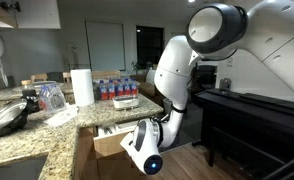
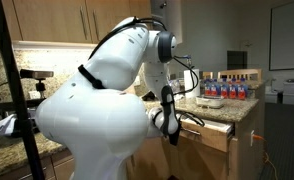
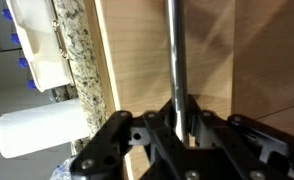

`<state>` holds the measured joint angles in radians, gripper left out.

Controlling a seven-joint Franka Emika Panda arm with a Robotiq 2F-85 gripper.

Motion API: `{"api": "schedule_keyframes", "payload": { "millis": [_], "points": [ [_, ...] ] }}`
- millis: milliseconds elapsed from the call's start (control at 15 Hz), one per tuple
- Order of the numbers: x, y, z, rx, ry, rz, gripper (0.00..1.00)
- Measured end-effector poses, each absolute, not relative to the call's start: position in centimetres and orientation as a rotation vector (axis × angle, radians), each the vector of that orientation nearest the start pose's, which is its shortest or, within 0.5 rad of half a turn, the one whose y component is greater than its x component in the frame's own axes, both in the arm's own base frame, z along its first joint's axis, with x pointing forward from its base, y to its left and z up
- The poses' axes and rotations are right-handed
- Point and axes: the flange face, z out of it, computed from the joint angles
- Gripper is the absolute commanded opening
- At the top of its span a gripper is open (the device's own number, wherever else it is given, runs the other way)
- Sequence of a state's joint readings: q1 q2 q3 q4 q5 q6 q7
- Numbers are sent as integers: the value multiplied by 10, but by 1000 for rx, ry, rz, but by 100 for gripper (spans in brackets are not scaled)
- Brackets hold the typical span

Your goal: Open the top drawer

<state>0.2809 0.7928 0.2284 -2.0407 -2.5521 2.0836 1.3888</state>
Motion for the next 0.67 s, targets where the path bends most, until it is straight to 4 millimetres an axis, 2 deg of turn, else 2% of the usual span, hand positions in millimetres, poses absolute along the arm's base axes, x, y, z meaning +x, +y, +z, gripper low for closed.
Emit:
{"api": "schedule_keyframes", "payload": {
  "millis": [533,600,667],
  "points": [
    [502,267,57,1580,1323,978,7],
    [502,268,58,1575,1328,958,16],
    [502,270,59,1569,1333,934,34]
  ]
}}
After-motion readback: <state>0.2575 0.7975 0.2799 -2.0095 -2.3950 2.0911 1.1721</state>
